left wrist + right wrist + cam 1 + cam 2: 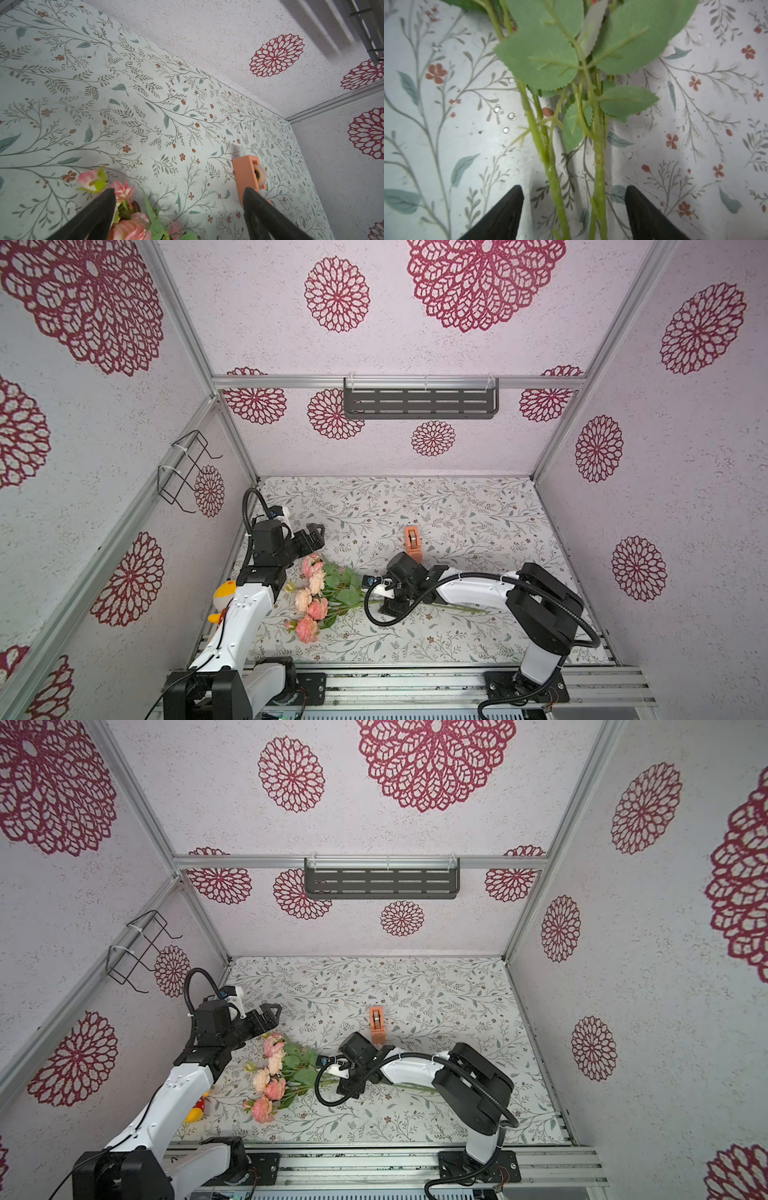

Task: Wrap bouquets with tape
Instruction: Gather the flowers at the center of the board.

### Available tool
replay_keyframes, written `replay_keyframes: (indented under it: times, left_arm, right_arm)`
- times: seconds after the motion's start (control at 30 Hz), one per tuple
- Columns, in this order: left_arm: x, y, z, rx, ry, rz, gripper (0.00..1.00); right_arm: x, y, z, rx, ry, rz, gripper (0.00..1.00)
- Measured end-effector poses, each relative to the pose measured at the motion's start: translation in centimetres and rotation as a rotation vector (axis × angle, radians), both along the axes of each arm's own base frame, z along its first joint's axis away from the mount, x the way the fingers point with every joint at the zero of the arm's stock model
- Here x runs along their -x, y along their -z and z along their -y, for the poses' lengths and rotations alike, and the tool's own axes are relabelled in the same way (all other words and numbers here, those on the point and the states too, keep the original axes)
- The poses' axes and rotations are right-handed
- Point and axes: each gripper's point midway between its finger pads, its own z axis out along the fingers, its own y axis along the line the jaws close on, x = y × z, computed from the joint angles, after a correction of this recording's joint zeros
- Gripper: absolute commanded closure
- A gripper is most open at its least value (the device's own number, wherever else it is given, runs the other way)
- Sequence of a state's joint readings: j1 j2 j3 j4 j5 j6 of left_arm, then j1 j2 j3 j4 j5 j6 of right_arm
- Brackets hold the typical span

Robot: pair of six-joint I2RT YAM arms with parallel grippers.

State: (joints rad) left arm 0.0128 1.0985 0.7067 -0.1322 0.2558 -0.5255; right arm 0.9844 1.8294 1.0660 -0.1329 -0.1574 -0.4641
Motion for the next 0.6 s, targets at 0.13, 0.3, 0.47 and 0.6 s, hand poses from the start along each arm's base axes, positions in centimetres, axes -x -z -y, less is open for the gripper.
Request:
replay_keyframes:
  times: [0.13, 0.3, 0.47, 0.6]
  left_arm:
    - [0.3, -0.5, 0.1, 0.002, 0.008, 0.022, 0.02]
    - [0.4, -0.7, 0.3, 0.006, 0.019, 0.031, 0.02]
    - [0.4, -0.5, 0.4, 0.004, 0.026, 0.026, 0.02]
    - [0.3, -0.1, 0.5, 0.006, 0.029, 0.014, 0.02]
  right_arm:
    - [-0.9, 0.5, -0.9, 0.024, 0.001, -0.005, 0.31]
    - [-1.5, 0.7, -1.2, 0.033, 0.001, -0.001, 0.36]
    - [-2.6, 0.5, -0.2, 0.089, 0.019, 0.043, 0.35]
    - [-3.1, 0.4, 1.3, 0.151, 0.020, 0.074, 0.23]
